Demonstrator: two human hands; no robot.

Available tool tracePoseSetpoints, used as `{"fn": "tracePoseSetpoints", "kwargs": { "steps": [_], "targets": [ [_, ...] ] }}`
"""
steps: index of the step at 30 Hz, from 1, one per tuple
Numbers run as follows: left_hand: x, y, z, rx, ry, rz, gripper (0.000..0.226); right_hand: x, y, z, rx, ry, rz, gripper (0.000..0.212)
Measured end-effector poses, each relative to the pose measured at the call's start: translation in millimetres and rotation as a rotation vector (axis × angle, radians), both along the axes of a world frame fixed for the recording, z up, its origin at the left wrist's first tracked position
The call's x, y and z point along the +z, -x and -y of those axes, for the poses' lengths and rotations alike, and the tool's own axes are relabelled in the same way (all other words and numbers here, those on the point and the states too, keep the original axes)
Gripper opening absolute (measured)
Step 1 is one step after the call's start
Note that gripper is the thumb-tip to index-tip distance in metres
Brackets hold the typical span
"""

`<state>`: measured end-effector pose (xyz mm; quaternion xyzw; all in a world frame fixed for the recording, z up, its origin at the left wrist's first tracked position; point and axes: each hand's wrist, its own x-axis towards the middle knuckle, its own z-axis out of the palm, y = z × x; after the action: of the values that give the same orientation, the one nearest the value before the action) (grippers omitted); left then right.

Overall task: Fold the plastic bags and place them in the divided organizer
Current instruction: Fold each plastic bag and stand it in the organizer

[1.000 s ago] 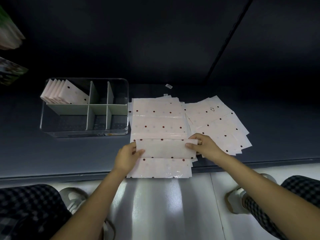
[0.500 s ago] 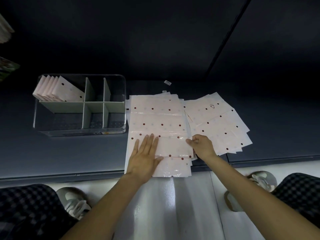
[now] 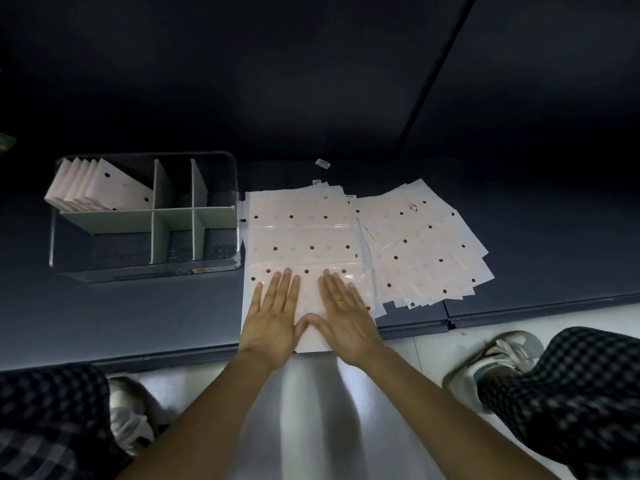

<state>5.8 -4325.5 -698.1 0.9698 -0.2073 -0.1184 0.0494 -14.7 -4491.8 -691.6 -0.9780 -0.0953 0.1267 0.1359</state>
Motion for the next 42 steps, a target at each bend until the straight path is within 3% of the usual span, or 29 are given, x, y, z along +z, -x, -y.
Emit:
{"fn": "tracePoseSetpoints", "kwargs": {
  "steps": [5, 10, 21, 25, 27, 30, 32, 37, 39, 42],
  "targets": [
    [-2.2, -0.5, -0.9, 0.007, 0.011, 0.001, 0.072, -0.2, 9.8, 38.2, -0.115, 0.049, -0.033, 0.072],
    [-5.8, -1.5, -1.7, 0.013, 0.02, -0.02, 0.072, 21.3, -16.3, 43.9, -0.18, 0.028, 0.147, 0.049],
    [-7.0, -3.5, -4.1, -0.006, 0.046, -0.017, 0.071, 43.1, -78.0, 50.0, -0.157, 0.022, -0.28, 0.04],
    [-3.8, -4.9, -6.1, -0.005, 0.063, -0.035, 0.071, 48.4, -80.9, 47.2, -0.123, 0.087, -0.326, 0.033],
    [3.1, -3.5, -7.1, -0.024, 0.087, 0.0, 0.071, 54.0, -76.6, 45.7, -0.152, 0.017, -0.38, 0.018],
    [22.4, 5.0, -3.5, -0.118, 0.218, 0.156, 0.07, 64.2, -61.7, 38.6, -0.323, -0.235, -0.465, 0.02],
    [26.3, 12.3, 1.6, -0.145, 0.298, 0.245, 0.063, 67.4, -46.1, 29.7, -0.505, -0.463, -0.538, 0.011],
    [31.9, 32.4, -1.6, -0.036, 0.383, 0.224, 0.058, 59.1, 5.4, 0.4, -0.941, -1.125, -0.778, 0.02],
    [32.5, 37.1, -8.0, 0.002, 0.404, 0.187, 0.056, 56.5, 23.9, -8.0, -0.958, -1.182, -0.84, 0.011],
    [32.5, 39.5, -18.4, 0.028, 0.441, 0.124, 0.043, 57.4, 35.3, -12.3, -0.896, -1.012, -0.768, 0.013]
  ]
}}
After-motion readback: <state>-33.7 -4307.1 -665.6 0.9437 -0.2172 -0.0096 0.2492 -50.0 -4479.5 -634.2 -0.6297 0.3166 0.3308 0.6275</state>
